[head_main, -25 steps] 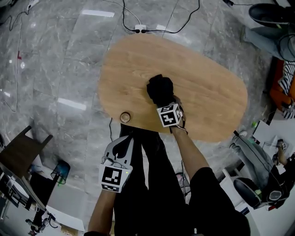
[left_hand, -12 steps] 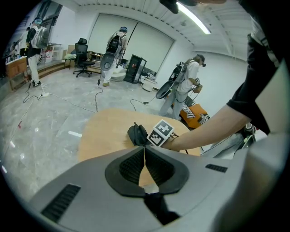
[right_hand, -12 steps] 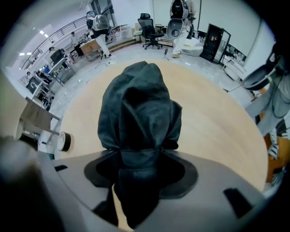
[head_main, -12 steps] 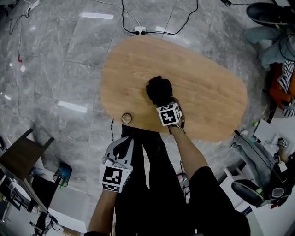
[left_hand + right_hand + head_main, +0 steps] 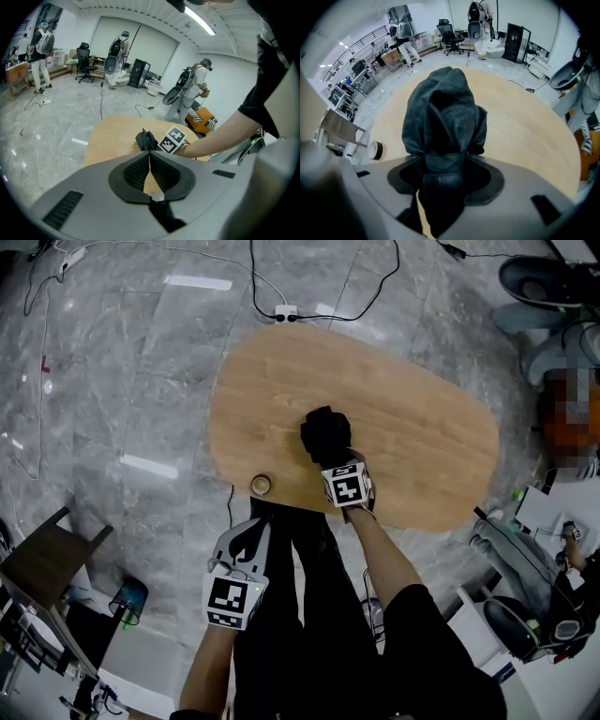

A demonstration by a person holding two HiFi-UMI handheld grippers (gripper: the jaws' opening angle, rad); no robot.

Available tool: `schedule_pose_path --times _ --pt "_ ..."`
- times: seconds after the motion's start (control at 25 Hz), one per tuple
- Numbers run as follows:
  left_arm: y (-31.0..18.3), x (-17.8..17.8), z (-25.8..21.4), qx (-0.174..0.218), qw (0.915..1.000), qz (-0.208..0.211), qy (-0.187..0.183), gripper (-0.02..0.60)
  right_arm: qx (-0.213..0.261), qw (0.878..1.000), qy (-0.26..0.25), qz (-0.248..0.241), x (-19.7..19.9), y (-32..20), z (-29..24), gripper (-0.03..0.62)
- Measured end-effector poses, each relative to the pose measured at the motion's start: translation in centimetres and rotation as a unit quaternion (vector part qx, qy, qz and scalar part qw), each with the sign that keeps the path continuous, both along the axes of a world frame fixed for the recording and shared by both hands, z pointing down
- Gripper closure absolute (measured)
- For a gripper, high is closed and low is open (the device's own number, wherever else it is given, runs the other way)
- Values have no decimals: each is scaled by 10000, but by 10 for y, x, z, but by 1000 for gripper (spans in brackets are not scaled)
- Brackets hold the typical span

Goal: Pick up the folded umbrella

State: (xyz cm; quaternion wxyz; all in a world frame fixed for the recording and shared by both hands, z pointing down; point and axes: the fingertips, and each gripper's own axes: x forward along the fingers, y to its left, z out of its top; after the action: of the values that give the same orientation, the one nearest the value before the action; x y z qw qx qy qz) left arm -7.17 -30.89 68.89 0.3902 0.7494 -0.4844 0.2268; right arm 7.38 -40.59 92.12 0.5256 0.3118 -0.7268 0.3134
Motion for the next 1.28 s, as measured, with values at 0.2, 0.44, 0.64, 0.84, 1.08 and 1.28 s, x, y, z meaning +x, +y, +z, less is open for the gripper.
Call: schedule_pose_path --times 0.2,0.44,0.64,0.84,1.08,1.28 --pt "-4 3 -8 87 9999 91 -8 563 29 9997 -158 200 3 2 -15 361" --pt "-15 12 -24 245 9995 205 -13 563 146 9986 -334 391 11 8 -51 361" --pt "-23 15 -41 366 9989 294 -23 563 247 9982 -368 407 20 13 -81 361" --pt "-36 18 -66 557 9978 355 -20 563 386 9958 -605 577 19 17 -122 362" --pt "-55 31 -96 782 9959 445 -15 563 715 9900 -945 763 18 12 -180 361" --pt "-69 25 -114 906 9956 226 -10 563 1032 9821 -1259 951 17 8 -233 361"
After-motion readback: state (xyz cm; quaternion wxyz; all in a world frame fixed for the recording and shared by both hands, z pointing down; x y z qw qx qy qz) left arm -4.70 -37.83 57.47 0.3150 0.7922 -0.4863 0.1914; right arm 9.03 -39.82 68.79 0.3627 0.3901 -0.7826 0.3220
